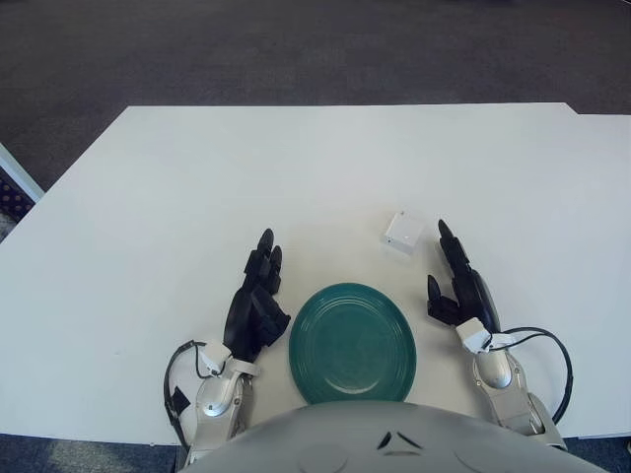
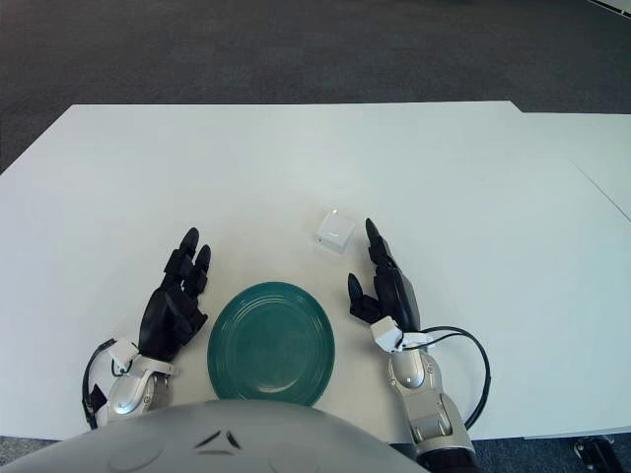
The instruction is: Put the charger into the plate.
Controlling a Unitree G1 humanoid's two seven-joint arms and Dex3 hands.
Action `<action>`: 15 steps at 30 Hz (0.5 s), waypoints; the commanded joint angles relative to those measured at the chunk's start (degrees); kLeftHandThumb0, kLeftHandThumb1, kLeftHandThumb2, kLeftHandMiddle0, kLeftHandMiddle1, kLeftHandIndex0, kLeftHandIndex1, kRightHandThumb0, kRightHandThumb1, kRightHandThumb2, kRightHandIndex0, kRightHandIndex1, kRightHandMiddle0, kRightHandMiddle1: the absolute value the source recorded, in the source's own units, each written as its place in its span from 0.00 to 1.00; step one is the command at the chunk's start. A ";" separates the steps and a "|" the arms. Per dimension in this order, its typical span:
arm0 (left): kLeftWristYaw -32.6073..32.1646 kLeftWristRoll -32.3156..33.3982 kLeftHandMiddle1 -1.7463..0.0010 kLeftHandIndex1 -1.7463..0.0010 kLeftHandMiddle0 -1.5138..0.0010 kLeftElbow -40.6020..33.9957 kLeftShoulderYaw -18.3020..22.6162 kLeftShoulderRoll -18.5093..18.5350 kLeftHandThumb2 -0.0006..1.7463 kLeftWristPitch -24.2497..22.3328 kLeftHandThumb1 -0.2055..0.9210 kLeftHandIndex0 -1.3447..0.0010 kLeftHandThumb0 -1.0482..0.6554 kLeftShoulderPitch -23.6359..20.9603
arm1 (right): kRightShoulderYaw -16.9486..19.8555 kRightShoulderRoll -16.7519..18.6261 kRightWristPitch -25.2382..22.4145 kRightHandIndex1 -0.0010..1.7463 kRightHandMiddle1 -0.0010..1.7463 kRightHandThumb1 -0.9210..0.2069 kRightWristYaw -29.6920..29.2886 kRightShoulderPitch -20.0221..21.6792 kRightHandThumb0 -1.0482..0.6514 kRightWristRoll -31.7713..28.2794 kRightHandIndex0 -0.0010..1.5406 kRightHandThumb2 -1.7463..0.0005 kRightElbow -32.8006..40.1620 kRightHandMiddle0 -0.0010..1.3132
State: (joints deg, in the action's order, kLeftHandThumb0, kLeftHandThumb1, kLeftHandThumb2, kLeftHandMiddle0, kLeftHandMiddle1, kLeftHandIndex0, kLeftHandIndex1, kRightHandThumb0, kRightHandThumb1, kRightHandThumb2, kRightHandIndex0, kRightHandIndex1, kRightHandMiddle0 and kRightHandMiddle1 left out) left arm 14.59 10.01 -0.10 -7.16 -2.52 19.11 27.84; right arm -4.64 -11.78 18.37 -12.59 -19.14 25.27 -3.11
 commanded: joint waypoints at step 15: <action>-0.96 -0.71 1.00 1.00 1.00 3.84 0.09 -0.43 0.74 -1.93 1.00 1.00 0.00 0.51 | 7.63 -5.23 -9.19 0.00 0.05 0.00 6.32 3.13 0.04 -3.10 0.00 0.44 4.33 0.00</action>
State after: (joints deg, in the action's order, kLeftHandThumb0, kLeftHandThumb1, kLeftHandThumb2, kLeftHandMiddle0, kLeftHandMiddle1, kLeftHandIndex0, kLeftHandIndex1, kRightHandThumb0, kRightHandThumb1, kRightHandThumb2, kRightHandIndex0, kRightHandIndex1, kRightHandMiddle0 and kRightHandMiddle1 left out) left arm 14.41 9.76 0.38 -7.12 -3.01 19.10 27.45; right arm 2.33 -16.40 10.76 -7.33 -16.76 22.96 -0.16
